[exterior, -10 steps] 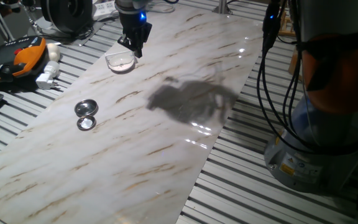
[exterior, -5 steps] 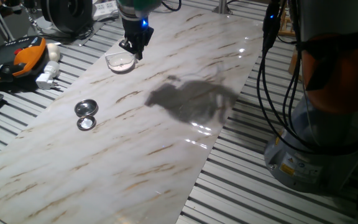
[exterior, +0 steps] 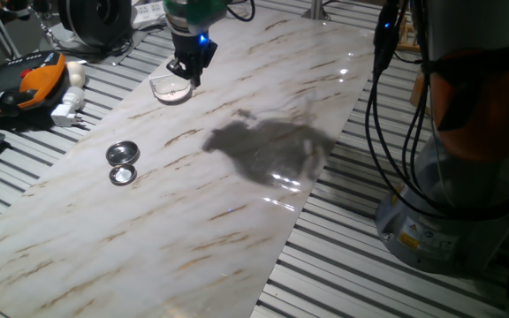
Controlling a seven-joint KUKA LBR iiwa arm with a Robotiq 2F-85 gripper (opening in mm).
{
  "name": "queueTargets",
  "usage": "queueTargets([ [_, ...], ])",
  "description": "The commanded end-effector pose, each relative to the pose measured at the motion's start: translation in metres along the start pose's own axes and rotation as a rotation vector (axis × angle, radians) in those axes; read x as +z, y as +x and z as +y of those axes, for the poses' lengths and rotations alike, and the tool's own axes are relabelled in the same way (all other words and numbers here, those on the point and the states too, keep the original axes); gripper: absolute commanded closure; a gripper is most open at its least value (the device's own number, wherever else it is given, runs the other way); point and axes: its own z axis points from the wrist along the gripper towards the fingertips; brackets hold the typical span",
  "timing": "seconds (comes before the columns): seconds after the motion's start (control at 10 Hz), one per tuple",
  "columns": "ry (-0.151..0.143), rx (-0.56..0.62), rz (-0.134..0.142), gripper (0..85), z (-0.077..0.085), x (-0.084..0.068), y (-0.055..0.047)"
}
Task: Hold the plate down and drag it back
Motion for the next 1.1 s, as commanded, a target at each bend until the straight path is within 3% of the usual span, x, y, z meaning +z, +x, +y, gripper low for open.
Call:
queueTargets([
  [0.0, -0.003, 0.015, 0.001, 85.0, 0.0001, 0.0000, 0.0000],
  [0.1, -0.017, 0.034, 0.000, 85.0, 0.0001, 0.0000, 0.0000],
  [0.3, -0.056, 0.094, 0.050, 85.0, 0.0001, 0.0000, 0.0000],
  [0.5, -0.019, 0.155, 0.049, 85.0, 0.0001, 0.0000, 0.0000],
  [0.7, 0.001, 0.158, 0.084, 85.0, 0.0001, 0.0000, 0.0000],
  [1.0, 0.018, 0.172, 0.059, 85.0, 0.0001, 0.0000, 0.0000],
])
